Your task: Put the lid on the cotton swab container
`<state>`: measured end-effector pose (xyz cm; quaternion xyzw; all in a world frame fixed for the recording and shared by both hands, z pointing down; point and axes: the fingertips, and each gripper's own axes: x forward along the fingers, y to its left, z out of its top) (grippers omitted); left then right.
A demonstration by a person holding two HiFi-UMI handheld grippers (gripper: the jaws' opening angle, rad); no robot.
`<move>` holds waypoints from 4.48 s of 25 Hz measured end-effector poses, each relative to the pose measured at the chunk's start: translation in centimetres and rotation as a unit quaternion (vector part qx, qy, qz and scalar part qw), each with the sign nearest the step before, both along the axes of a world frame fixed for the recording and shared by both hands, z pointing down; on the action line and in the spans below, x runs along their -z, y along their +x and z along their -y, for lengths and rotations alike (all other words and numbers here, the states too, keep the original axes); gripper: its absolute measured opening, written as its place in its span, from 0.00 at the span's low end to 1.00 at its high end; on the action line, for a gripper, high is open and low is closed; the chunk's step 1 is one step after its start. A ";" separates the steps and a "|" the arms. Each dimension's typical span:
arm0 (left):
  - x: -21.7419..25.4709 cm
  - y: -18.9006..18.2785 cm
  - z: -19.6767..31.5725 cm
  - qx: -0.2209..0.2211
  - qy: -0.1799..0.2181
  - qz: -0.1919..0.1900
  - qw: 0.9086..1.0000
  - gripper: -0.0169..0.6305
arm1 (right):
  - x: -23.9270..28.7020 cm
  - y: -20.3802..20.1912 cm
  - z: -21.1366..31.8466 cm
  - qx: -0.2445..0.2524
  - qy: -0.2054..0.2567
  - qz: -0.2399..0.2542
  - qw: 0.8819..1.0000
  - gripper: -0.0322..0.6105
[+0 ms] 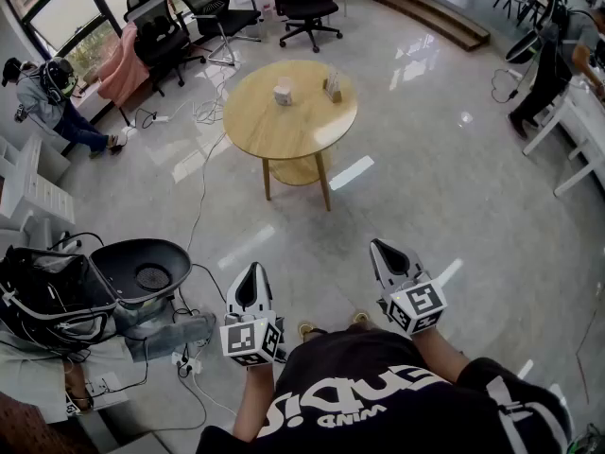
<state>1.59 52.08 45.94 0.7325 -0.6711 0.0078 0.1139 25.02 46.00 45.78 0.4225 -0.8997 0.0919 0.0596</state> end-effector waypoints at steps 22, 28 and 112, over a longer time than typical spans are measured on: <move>0.9 -1.0 0.1 -0.018 0.006 0.005 1.000 0.04 | -0.2 -3.4 -1.2 0.016 -0.006 -0.006 1.000 0.05; 0.1 -0.3 -0.7 -0.050 0.020 0.008 0.999 0.04 | -1.1 -4.6 -2.8 0.002 0.014 -0.008 1.000 0.05; 2.1 -15.5 57.2 -0.091 0.018 -0.006 0.996 0.04 | -1.8 -21.8 52.8 0.042 -0.004 -0.006 0.999 0.05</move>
